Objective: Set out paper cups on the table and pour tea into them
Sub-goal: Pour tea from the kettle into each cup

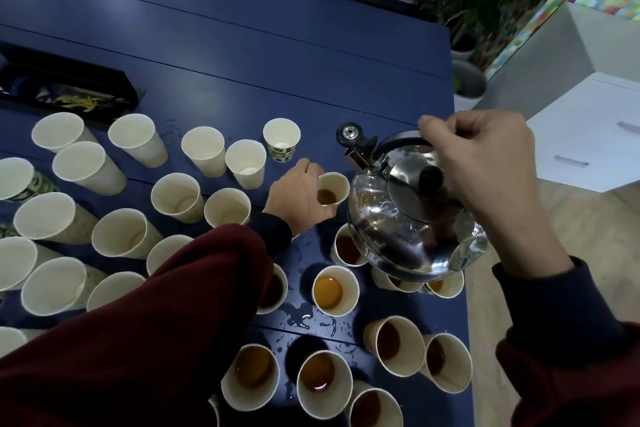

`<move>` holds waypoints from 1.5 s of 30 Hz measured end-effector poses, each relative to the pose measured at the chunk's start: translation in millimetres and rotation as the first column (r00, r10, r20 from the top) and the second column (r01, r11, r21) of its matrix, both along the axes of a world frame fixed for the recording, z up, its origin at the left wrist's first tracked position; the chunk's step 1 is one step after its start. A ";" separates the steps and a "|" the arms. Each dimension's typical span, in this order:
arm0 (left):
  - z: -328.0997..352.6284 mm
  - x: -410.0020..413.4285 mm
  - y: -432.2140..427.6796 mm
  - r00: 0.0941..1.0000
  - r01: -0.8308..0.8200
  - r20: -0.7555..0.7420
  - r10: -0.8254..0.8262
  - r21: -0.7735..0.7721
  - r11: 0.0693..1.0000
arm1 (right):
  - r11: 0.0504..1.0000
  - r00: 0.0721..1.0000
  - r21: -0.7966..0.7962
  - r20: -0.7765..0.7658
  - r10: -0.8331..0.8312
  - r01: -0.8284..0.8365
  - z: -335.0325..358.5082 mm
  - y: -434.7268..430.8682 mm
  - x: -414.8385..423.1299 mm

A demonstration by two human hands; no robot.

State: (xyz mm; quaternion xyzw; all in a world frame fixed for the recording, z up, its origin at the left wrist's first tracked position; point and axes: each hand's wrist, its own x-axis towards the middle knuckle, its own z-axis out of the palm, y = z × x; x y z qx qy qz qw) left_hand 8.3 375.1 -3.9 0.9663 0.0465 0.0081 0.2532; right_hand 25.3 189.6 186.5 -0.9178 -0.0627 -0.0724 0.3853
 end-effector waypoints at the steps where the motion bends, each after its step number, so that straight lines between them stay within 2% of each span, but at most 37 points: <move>1: -0.6 1.2 -2.8 1.000 0.017 -0.009 -0.018 -0.009 1.000 | 1.000 1.000 0.003 0.004 -0.002 0.002 0.9 -1.9 -0.5; 4: -1.6 2.8 -5.4 0.998 0.061 -0.030 -0.063 -0.044 0.997 | 1.000 1.000 0.017 0.004 -0.015 0.015 2.3 -6.2 -1.1; 6: -1.8 3.6 -0.1 0.998 0.054 0.014 -0.053 -0.063 0.997 | 0.999 1.000 0.031 -0.002 -0.025 0.026 1.6 -8.6 -0.7; 8: -1.4 9.9 10.7 0.993 -0.004 0.121 0.009 -0.044 0.999 | 0.999 1.000 0.032 0.007 -0.028 0.028 0.0 -10.7 -0.1; 10: 2.8 23.2 24.7 0.979 -0.105 0.179 0.096 0.039 0.994 | 0.999 0.999 0.027 0.018 -0.029 0.029 -1.8 -12.4 0.7; 12: 9.0 40.7 38.7 0.981 -0.169 0.122 0.151 0.156 0.973 | 0.999 0.999 0.034 0.018 -0.028 0.027 -3.2 -12.8 1.2; 15: 12.1 63.6 54.4 0.983 -0.148 -0.069 0.170 0.245 0.958 | 1.000 1.000 0.022 0.021 -0.019 0.019 -5.9 -11.9 3.2; 18: 9.3 79.4 66.5 0.966 -0.084 -0.217 0.140 0.248 0.965 | 1.000 0.999 0.003 0.032 -0.001 0.001 -9.6 -10.6 3.9; 20: 7.0 84.6 71.7 0.968 -0.054 -0.228 0.108 0.228 0.972 | 1.000 0.999 0.009 0.033 0.001 -0.002 -11.0 -9.9 3.9; 24: 6.4 84.4 73.3 0.984 -0.051 -0.161 0.080 0.177 0.983 | 1.000 1.000 0.014 0.029 0.008 -0.008 -11.0 -7.9 2.7; 27: 12.8 76.5 66.9 0.994 -0.072 -0.077 0.078 0.077 0.994 | 1.000 0.999 -0.009 0.047 0.020 -0.019 -9.5 -6.1 0.8; 31: 21.1 50.6 54.4 0.996 -0.050 0.066 0.053 -0.047 0.998 | 0.999 0.999 -0.035 0.035 0.042 -0.041 -4.6 -2.1 -1.5; 36: 31.9 8.9 46.1 0.987 -0.001 0.158 0.021 -0.127 0.992 | 0.996 0.999 -0.082 0.006 0.047 -0.046 1.6 4.6 -5.3; 40: 42.6 -15.8 35.9 0.951 0.044 0.309 -0.003 -0.127 0.991 | 0.992 0.998 -0.112 0.001 0.067 -0.066 7.8 9.4 -10.9; 45: 52.3 -28.9 29.5 0.961 0.053 0.276 -0.027 -0.089 0.995 | 0.981 0.996 -0.175 -0.024 0.082 -0.085 15.1 17.1 -19.4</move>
